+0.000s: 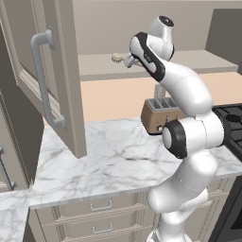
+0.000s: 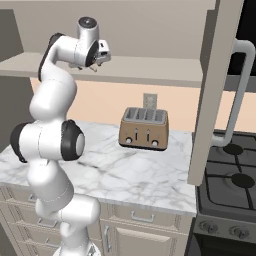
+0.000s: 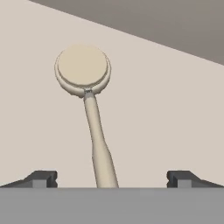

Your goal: Open the cabinet. Pick the dish brush and place it next to the sink. Then close the cabinet.

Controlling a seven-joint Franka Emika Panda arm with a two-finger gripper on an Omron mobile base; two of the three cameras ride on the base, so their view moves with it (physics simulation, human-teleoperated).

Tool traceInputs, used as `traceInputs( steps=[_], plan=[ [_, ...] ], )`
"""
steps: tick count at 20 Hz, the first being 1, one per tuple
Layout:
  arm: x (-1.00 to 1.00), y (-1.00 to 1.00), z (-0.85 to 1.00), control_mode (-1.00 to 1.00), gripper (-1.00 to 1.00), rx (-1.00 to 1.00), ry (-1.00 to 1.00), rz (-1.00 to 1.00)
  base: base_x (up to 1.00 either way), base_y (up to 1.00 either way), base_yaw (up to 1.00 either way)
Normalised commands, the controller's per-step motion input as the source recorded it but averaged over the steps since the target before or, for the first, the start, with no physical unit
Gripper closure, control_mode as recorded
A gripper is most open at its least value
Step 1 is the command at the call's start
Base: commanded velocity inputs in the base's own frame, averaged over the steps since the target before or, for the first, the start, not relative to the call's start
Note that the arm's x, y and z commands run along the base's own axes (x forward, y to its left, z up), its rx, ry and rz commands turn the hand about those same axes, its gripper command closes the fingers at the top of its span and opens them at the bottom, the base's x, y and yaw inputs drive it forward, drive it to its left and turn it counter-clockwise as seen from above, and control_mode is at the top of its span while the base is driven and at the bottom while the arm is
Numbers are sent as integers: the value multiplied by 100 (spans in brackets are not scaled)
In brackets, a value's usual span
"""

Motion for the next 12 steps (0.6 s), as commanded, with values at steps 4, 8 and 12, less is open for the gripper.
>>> traceInputs(
  steps=[4, 8, 12],
  plan=[
    [8, 0, -23, -100, -100, 0, 6, 0, 0, 0, 0],
    [11, 0, -17, -100, -100, 0, 1, 0, 0, 0, 0],
    [0, 0, 0, -100, -100, 0, 0, 0, 0, 0, 0]
  ],
)
